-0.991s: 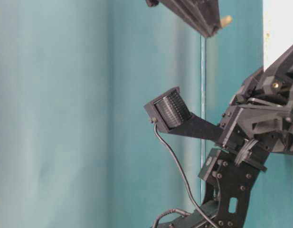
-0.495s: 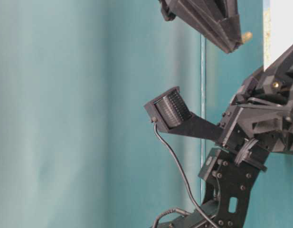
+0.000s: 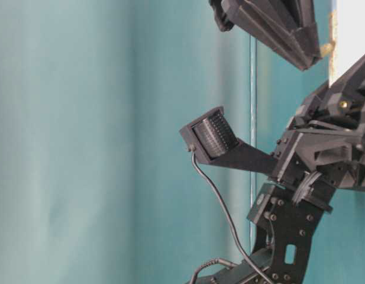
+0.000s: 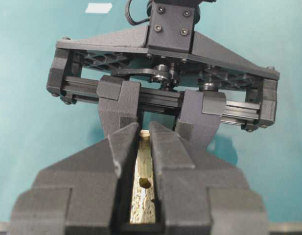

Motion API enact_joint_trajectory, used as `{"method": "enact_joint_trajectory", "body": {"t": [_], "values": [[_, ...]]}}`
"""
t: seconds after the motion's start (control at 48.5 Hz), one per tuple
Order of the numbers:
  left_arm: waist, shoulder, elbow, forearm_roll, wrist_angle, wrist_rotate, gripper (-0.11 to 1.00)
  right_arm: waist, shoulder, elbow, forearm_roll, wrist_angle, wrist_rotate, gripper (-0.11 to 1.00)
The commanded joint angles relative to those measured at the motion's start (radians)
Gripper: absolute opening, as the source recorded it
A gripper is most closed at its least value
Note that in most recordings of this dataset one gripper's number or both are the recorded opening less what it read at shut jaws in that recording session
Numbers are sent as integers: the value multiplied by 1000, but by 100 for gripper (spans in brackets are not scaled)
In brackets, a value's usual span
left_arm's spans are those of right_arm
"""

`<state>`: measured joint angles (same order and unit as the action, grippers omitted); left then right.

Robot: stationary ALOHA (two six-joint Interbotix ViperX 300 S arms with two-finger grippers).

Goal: Move the wooden board into place and insert the rod into its hole.
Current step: 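Lower the peg into the hole with the right gripper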

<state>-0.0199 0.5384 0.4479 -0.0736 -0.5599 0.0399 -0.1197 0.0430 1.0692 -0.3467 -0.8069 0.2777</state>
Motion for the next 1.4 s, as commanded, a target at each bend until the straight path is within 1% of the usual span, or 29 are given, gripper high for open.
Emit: {"method": "enact_joint_trajectory", "body": {"t": [0.0,0.371,0.578,0.743,1.073,1.259,1.383], "values": [[-6,-17,-20,3,-3,-2,21,-5,-5,-11,2,-6,-2,9],[-6,-17,-20,3,0,-2,21,-3,5,0,3,-5,-2,9],[-6,-15,-20,3,2,-2,21,-3,5,23,3,-5,-2,9],[-6,-17,-21,3,3,-2,21,-3,5,34,18,-9,-2,9],[-6,-17,-21,3,8,-3,21,-5,5,54,18,-8,-2,9],[-6,-17,-21,3,8,-3,21,-5,5,67,38,-3,-2,9],[-6,-17,-21,3,8,-3,21,-3,5,63,38,11,-2,9]]}}
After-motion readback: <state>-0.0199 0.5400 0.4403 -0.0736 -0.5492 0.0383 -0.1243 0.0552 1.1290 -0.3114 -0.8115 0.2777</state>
